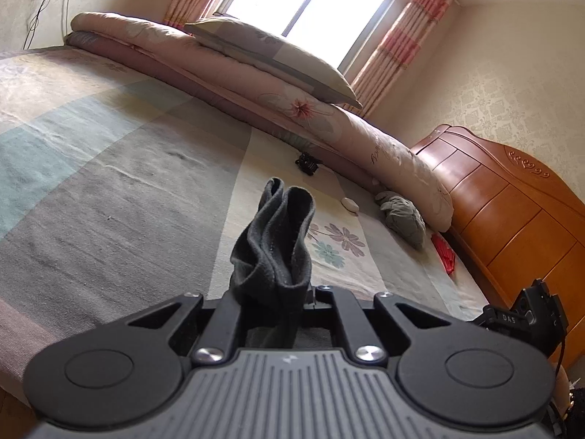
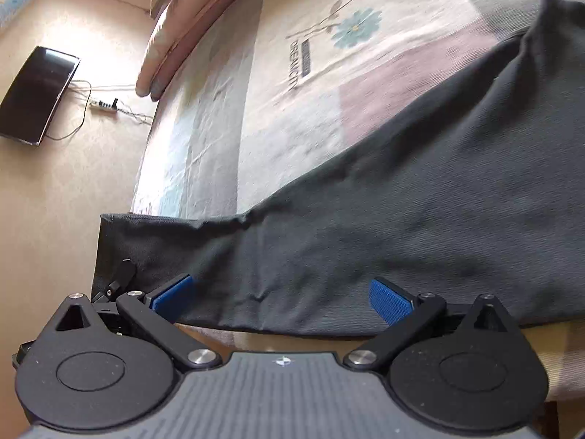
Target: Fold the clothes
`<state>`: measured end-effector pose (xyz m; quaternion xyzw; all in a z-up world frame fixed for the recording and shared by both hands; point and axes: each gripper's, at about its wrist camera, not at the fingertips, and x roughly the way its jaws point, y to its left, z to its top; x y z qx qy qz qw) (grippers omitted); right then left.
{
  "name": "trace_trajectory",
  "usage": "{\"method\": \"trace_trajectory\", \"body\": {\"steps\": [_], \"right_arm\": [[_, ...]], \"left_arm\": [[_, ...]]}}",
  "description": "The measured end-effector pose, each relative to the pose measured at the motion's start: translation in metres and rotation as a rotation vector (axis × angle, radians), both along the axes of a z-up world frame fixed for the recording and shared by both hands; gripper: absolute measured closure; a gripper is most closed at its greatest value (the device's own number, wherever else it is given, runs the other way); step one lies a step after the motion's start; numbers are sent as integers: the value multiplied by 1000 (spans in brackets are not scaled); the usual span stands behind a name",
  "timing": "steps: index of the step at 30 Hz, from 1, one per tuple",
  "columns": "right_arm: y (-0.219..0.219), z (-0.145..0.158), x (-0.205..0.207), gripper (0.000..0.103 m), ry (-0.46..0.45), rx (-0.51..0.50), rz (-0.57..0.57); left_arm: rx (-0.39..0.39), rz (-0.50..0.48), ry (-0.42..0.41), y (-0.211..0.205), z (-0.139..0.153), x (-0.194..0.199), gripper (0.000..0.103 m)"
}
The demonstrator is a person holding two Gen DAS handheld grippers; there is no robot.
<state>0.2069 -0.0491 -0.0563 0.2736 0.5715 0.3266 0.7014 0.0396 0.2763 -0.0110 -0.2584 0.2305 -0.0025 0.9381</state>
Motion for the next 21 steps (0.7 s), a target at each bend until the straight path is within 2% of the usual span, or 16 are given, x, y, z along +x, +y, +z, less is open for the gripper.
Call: {"method": "trace_trajectory", "body": {"steps": [10,21], "right_arm": [[-84,1,8,0,-33,49,-172],[-128,-6,10,0,-20,97,-258]], "left_arm": [[44,-130,42,-64,9,34,97],[119,-211,204,-122,-34,81,97]]}}
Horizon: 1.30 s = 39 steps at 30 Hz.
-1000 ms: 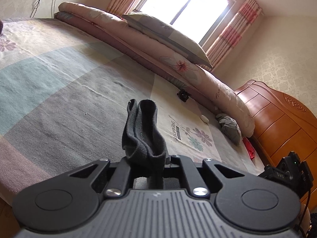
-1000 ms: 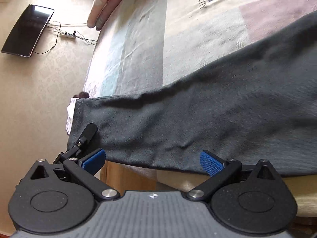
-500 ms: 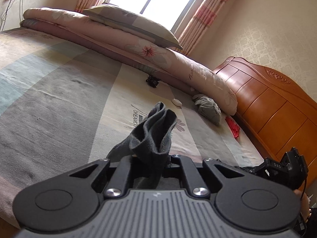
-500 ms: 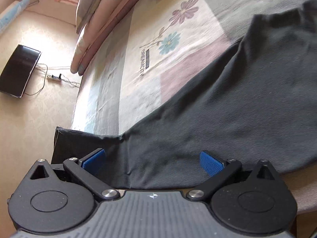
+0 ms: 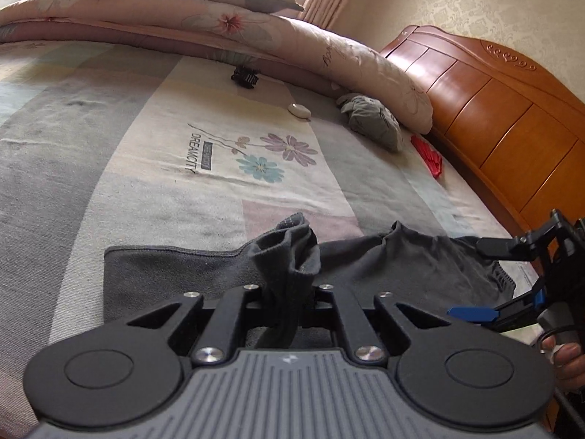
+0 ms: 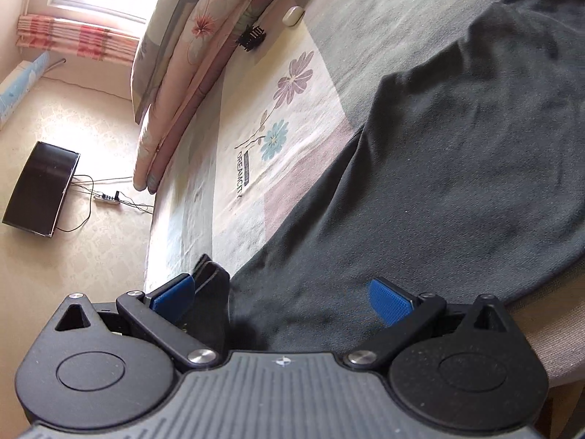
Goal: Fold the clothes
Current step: 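Lower the leg end onto the sweatpants and open the left gripper, then move the open right gripper toward the elastic waistband of the sweatpants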
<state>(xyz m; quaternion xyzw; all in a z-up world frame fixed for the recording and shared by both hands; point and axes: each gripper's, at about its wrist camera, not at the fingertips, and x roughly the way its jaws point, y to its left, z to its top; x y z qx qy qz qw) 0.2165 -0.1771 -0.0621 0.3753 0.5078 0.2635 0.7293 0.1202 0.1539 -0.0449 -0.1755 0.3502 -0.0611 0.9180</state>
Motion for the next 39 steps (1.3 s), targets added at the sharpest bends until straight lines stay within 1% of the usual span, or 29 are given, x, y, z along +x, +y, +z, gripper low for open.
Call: {"method": "trace_trajectory", "body": {"steps": [4,5,6,7,10,11,12,13,14,16,17,21,23,24,26,30,33,34,37,38,39], "right_arm": [[-8,-8,1,0,19,8,-15],[-9,-10,1,0,23,10,-16],[-10,-11,1,0,26,9,-18],[-12,-12,2,0,27,9,-21],[-16,-14,5,0,28,12,-34],[-17,-15,6,0,30,13,-40],[-17,-16,6,0,32,14,-46],[-17,-17,7,0,35,16,-50],[-17,-19,8,0,41,17,-51],[-16,-23,9,0,50,20,-51],[-15,-24,9,0,53,17,-48],[-12,-26,9,0,57,3,-43],[-11,-27,9,0,60,-3,-46],[-11,-27,9,0,62,-7,-47],[-10,-27,9,0,60,-15,-45],[-6,-29,10,0,58,-25,-42],[-2,-30,10,0,61,-33,-28],[-2,-31,9,0,63,-37,-25],[-3,-32,8,0,67,-46,-24],[-4,-31,7,0,66,-48,-24],[-5,-31,6,0,66,-50,-24]], "left_arm": [[-1,3,71,-8,-19,12,96],[-1,5,85,-9,-22,14,93],[-2,4,95,-10,-23,14,88],[-2,-4,89,-12,-19,13,87],[-6,-47,18,-13,2,2,76],[-9,-55,-19,-11,9,-3,67],[-13,-64,-56,-9,17,-7,56],[-16,-72,-93,-7,25,-12,53],[-9,-65,-112,-4,30,-14,50],[-1,-37,-96,2,26,-14,50],[-3,-24,-73,5,21,-13,50],[-5,24,59,13,-14,-5,50],[-35,45,123,20,-36,-3,51],[-58,55,135,23,-41,-3,52],[-86,47,125,26,-36,-1,51],[-81,-4,32,15,-11,14,50],[-105,-38,9,2,-14,34,50],[-125,-47,15,-2,-21,41,50],[-173,-33,77,-8,-48,58,51],[-179,-30,87,-9,-50,59,49],[-177,-31,83,-8,-45,57,49]]}}
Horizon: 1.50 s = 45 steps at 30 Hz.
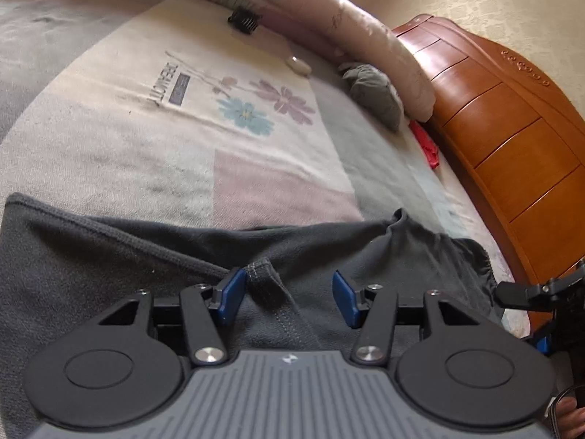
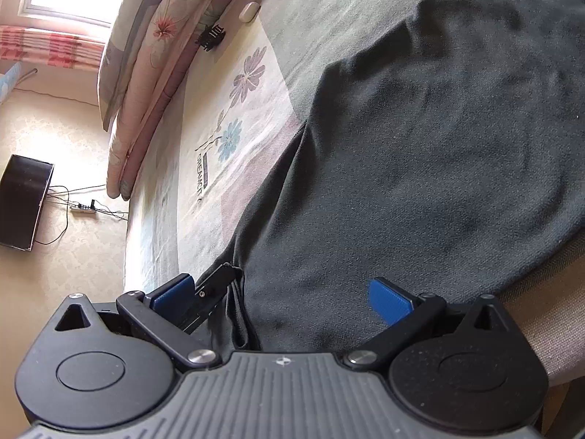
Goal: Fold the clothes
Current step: 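Move the open right gripper toward the elastic waistband of the sweatpants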
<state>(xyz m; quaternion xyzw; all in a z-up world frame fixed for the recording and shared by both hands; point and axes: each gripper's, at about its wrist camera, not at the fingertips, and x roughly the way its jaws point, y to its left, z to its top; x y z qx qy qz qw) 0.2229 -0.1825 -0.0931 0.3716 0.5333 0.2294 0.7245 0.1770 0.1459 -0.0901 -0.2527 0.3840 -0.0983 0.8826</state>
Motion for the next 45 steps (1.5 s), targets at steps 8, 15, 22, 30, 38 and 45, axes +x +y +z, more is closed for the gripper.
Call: {"method": "trace_trajectory", "body": {"steps": [8,15,22,30,38,45], "right_arm": [[-4,-4,-3,0,4,13,-3],[4,-9,-4,0,27,11,19],[1,-6,-2,0,13,2,8],[7,-14,2,0,31,-1,37],[2,-12,1,0,30,17,44],[-19,12,4,0,-72,-16,35]], "left_arm": [[136,128,-64,50,40,-45,46],[74,209,47,87,1,-41,46],[115,117,-15,61,36,-63,42],[147,117,78,51,17,-94,39],[151,147,162,49,12,-97,33],[229,107,52,25,52,-84,27]]}}
